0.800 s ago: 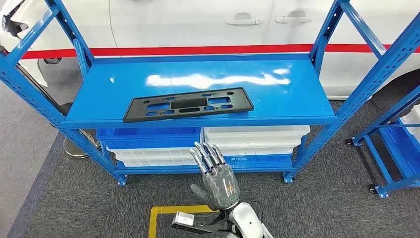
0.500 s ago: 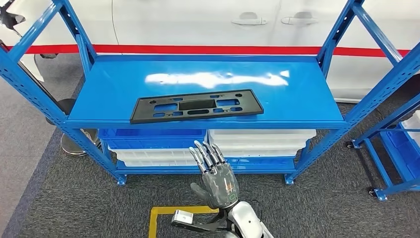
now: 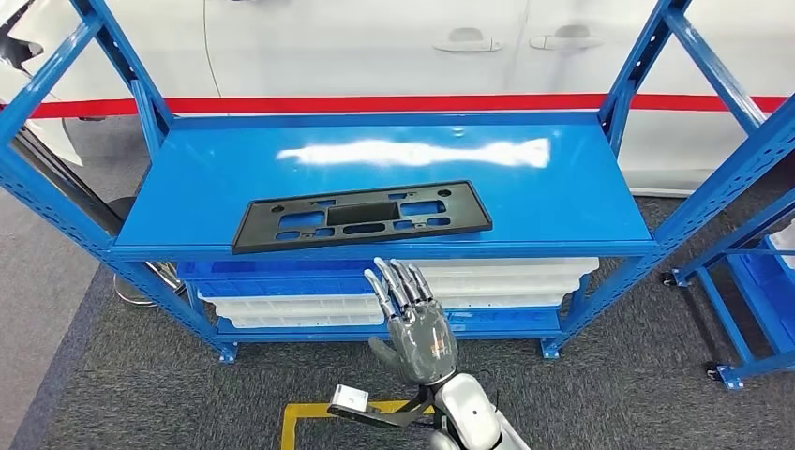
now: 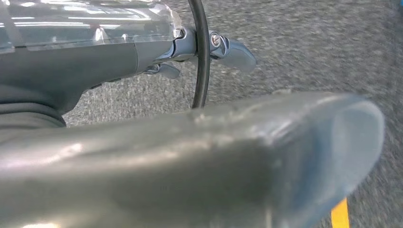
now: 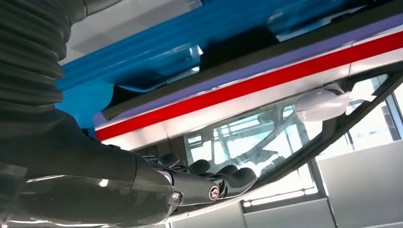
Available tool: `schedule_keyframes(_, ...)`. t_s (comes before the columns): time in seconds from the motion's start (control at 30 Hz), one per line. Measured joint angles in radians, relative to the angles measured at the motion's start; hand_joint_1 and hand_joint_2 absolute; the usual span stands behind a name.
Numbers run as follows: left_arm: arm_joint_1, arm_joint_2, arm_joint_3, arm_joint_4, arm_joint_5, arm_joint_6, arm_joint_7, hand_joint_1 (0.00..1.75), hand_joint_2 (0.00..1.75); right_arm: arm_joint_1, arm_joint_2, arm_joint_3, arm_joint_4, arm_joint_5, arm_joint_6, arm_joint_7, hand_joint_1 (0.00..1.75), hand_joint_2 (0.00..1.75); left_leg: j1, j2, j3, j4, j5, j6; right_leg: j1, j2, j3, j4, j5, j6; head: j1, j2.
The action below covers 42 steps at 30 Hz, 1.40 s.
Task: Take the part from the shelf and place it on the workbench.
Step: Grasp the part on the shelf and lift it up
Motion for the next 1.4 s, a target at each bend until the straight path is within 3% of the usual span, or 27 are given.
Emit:
schedule_keyframes(0.03, -0.001, 0.0, 0.0, 0.0, -0.002, 0.0, 0.001, 0.0, 0.0, -0.005, 0.0, -0.001, 0.002, 0.001, 0.0, 0.001, 0.0, 1.75, 0.0, 0.0, -0.017, 0.04, -0.02, -0.004, -0.004, -0.001, 0.01, -0.007, -0.002, -0.004, 0.0, 0.0)
schedule_keyframes(0.1, 0.0, 0.002, 0.0, 0.0, -0.003, 0.0, 0.001, 0.0, 0.0, -0.012, 0.0, -0.001, 0.009, 0.003, 0.0, 0.004, 0.0, 1.75, 0.002, 0.001, -0.087, 0.166, -0.067, -0.011, -0.004, -0.003, 0.024, -0.009, -0.011, -0.01, 0.0, 0.0)
schedule_keyframes(0.13, 0.001, 0.003, 0.0, 0.0, -0.004, 0.0, 0.001, 0.0, 0.0, -0.014, 0.0, -0.002, 0.014, 0.005, 0.0, 0.005, 0.0, 1.75, 0.002, 0.001, -0.124, 0.223, -0.079, -0.014, -0.004, -0.002, 0.03, -0.009, -0.017, -0.011, 0.0, 0.0)
schedule_keyframes(0.17, 0.002, 0.004, -0.001, 0.0, -0.005, -0.001, 0.001, 0.0, 0.0, -0.014, 0.0, -0.002, 0.02, 0.007, 0.0, 0.007, 0.0, 1.75, 0.003, 0.001, -0.149, 0.25, -0.072, -0.016, -0.004, -0.002, 0.037, -0.009, -0.023, -0.01, 0.0, 0.0)
schedule_keyframes(0.2, 0.002, 0.004, -0.001, 0.0, -0.006, -0.001, 0.001, 0.0, 0.0, -0.015, 0.0, -0.002, 0.025, 0.009, 0.0, 0.008, 0.0, 1.75, 0.003, 0.001, -0.156, 0.239, -0.044, -0.015, -0.004, -0.001, 0.046, -0.008, -0.03, -0.01, 0.0, 0.0)
schedule_keyframes(0.23, 0.003, 0.004, -0.001, 0.0, -0.006, -0.001, 0.001, 0.0, 0.0, -0.015, 0.001, -0.001, 0.03, 0.011, 0.0, 0.008, 0.0, 1.75, 0.003, 0.001, -0.144, 0.189, 0.0, -0.014, -0.004, -0.001, 0.057, -0.008, -0.038, -0.008, 0.0, 0.0)
schedule_keyframes(0.3, 0.002, 0.004, -0.002, 0.0, -0.008, -0.001, 0.001, 0.0, 0.0, -0.02, 0.002, -0.001, 0.037, 0.012, 0.0, 0.009, 0.0, 1.75, 0.0, 0.002, -0.098, 0.061, 0.079, -0.006, -0.002, 0.0, 0.074, -0.006, -0.054, -0.002, 0.0, 0.0)
schedule_keyframes(0.33, 0.001, 0.004, -0.002, 0.0, -0.009, -0.001, 0.002, 0.0, 0.0, -0.023, 0.003, -0.001, 0.04, 0.012, 0.0, 0.01, 0.0, 1.75, -0.002, 0.002, -0.082, 0.019, 0.094, 0.0, 0.0, 0.0, 0.077, -0.005, -0.059, 0.003, 0.0, 0.0)
schedule_keyframes(0.4, 0.0, 0.004, -0.002, 0.0, -0.009, -0.001, 0.003, 0.0, 0.0, -0.028, 0.004, 0.0, 0.046, 0.013, 0.0, 0.01, 0.0, 1.75, -0.008, 0.002, -0.073, -0.005, 0.089, 0.011, 0.003, 0.0, 0.076, -0.005, -0.064, 0.012, 0.0, 0.0)
schedule_keyframes(0.5, -0.001, 0.004, -0.002, 0.0, -0.009, -0.001, 0.003, 0.0, 0.0, -0.034, 0.004, 0.0, 0.051, 0.013, 0.0, 0.01, 0.0, 1.75, 0.0, 0.0, -0.063, -0.019, 0.084, 0.029, 0.003, -0.001, 0.069, 0.018, -0.085, 0.027, 0.0, 0.0)
schedule_keyframes(0.53, -0.002, 0.003, -0.002, 0.0, -0.009, -0.001, 0.003, 0.0, 0.0, -0.036, 0.005, 0.0, 0.052, 0.013, 0.0, 0.01, 0.0, 1.75, 0.003, 0.0, -0.057, -0.024, 0.083, 0.034, 0.002, -0.001, 0.049, 0.059, -0.105, 0.032, 0.0, 0.0)
schedule_keyframes(0.6, -0.003, 0.003, -0.003, 0.0, -0.009, -0.001, 0.003, 0.0, 0.0, -0.038, 0.004, 0.0, 0.056, 0.013, 0.0, 0.01, 0.0, 1.75, 0.003, 0.001, -0.048, -0.026, 0.075, 0.042, -0.003, -0.001, -0.027, 0.194, -0.158, 0.038, 0.0, 0.0)
schedule_keyframes(0.63, -0.003, 0.003, -0.003, 0.0, -0.009, -0.001, 0.003, 0.0, 0.0, -0.037, 0.003, 0.0, 0.058, 0.013, 0.0, 0.01, 0.0, 1.75, 0.003, 0.0, -0.044, -0.025, 0.071, 0.044, -0.005, -0.001, -0.068, 0.254, -0.171, 0.04, 0.0, 0.0)
schedule_keyframes(0.67, -0.002, 0.003, -0.003, 0.0, -0.009, -0.001, 0.003, 0.0, 0.0, -0.036, 0.003, 0.0, 0.062, 0.013, 0.0, 0.01, 0.0, 1.75, 0.003, 0.0, -0.038, -0.025, 0.066, 0.044, -0.006, -0.001, -0.095, 0.283, -0.163, 0.041, 0.0, 0.0)
schedule_keyframes(0.7, -0.002, 0.003, -0.003, 0.0, -0.009, -0.001, 0.003, 0.0, 0.0, -0.036, 0.003, 0.0, 0.064, 0.013, 0.0, 0.01, 0.0, 1.75, 0.003, -0.001, -0.03, -0.025, 0.06, 0.042, -0.007, -0.001, -0.102, 0.272, -0.133, 0.041, 0.0, 0.0)
schedule_keyframes(0.77, -0.002, 0.003, -0.003, 0.0, -0.009, -0.001, 0.003, 0.0, 0.0, -0.038, 0.003, 0.0, 0.068, 0.013, 0.0, 0.01, 0.0, 1.75, 0.003, -0.003, -0.01, -0.026, 0.045, 0.038, -0.007, -0.001, -0.066, 0.152, -0.037, 0.034, 0.0, 0.0)
schedule_keyframes(0.83, -0.003, 0.002, -0.003, 0.0, -0.01, -0.002, 0.003, 0.0, 0.0, -0.041, 0.003, 0.002, 0.071, 0.014, 0.01, 0.01, 0.0, 1.75, 0.0, -0.004, 0.003, -0.025, 0.032, 0.028, -0.002, -0.001, -0.021, 0.043, 0.011, 0.023, 0.0, 0.0)
schedule_keyframes(0.9, -0.004, 0.0, -0.004, 0.001, -0.015, -0.003, 0.004, 0.0, 0.0, -0.05, 0.007, 0.009, 0.092, 0.02, 0.02, 0.015, 0.0, 1.75, 0.0, -0.003, 0.008, -0.028, 0.026, 0.016, 0.004, 0.0, -0.007, 0.014, 0.003, 0.015, 0.0, 0.0)
schedule_keyframes(1.0, -0.01, -0.004, -0.008, 0.001, -0.022, -0.002, 0.005, 0.0, 0.0, -0.067, 0.03, 0.025, 0.151, 0.029, 0.013, 0.029, 0.0, 1.75, 0.001, 0.001, 0.007, -0.014, 0.01, 0.0, -0.004, 0.002, 0.009, -0.007, 0.0, 0.002, 0.0, 0.0)
schedule_keyframes(1.03, -0.011, -0.006, -0.01, 0.001, -0.023, -0.001, 0.005, 0.0, 0.0, -0.073, 0.039, 0.03, 0.167, 0.03, 0.011, 0.031, 0.0, 1.75, 0.002, 0.001, -0.01, 0.024, -0.008, -0.005, -0.007, 0.001, 0.017, -0.013, -0.001, -0.003, 0.0, 0.0)
schedule_keyframes(1.1, -0.01, -0.009, -0.01, 0.001, -0.023, -0.001, 0.005, 0.0, 0.0, -0.082, 0.053, 0.038, 0.198, 0.031, 0.009, 0.032, 0.0, 1.75, 0.004, 0.001, -0.079, 0.15, -0.054, -0.013, -0.006, -0.002, 0.029, -0.016, -0.009, -0.01, 0.0, 0.0)
schedule_keyframes(1.13, -0.008, -0.009, -0.01, 0.001, -0.023, -0.001, 0.005, 0.0, 0.0, -0.084, 0.057, 0.04, 0.214, 0.031, 0.009, 0.033, 0.0, 1.75, 0.005, 0.001, -0.118, 0.209, -0.067, -0.017, -0.006, -0.002, 0.033, -0.016, -0.013, -0.012, 0.0, 0.0)
schedule_keyframes(1.17, -0.005, -0.009, -0.011, 0.001, -0.023, -0.001, 0.005, 0.0, 0.0, -0.085, 0.059, 0.042, 0.228, 0.03, 0.009, 0.033, 0.0, 1.75, 0.006, 0.001, -0.144, 0.239, -0.062, -0.02, -0.006, -0.002, 0.038, -0.015, -0.018, -0.012, 0.0, 0.0)
schedule_keyframes(1.2, -0.003, -0.01, -0.011, 0.001, -0.023, -0.002, 0.004, 0.0, 0.0, -0.087, 0.062, 0.044, 0.24, 0.03, 0.009, 0.033, 0.0, 1.75, 0.007, 0.001, -0.151, 0.23, -0.037, -0.022, -0.006, -0.001, 0.045, -0.014, -0.024, -0.011, 0.0, 0.0)
schedule_keyframes(1.3, -0.003, -0.011, -0.011, 0.001, -0.024, -0.002, 0.004, 0.0, 0.0, -0.102, 0.075, 0.051, 0.27, 0.028, 0.01, 0.033, 0.0, 1.75, 0.007, 0.003, -0.097, 0.06, 0.08, -0.019, -0.005, 0.001, 0.064, -0.006, -0.045, -0.001, 0.0, 0.0)
schedule_keyframes(1.33, -0.004, -0.011, -0.012, 0.001, -0.025, -0.002, 0.004, 0.0, 0.0, -0.109, 0.079, 0.054, 0.278, 0.027, 0.011, 0.034, 0.0, 1.75, 0.005, 0.003, -0.08, 0.018, 0.093, -0.013, -0.003, 0.001, 0.066, -0.003, -0.051, 0.004, 0.0, 0.0)
schedule_keyframes(1.4, -0.006, -0.013, -0.013, 0.001, -0.026, -0.003, 0.003, 0.0, 0.0, -0.121, 0.085, 0.058, 0.295, 0.025, 0.011, 0.035, 0.0, 1.75, 0.001, 0.001, -0.068, -0.007, 0.086, 0.0, 0.001, 0.001, 0.065, -0.001, -0.057, 0.015, 0.0, 0.0)
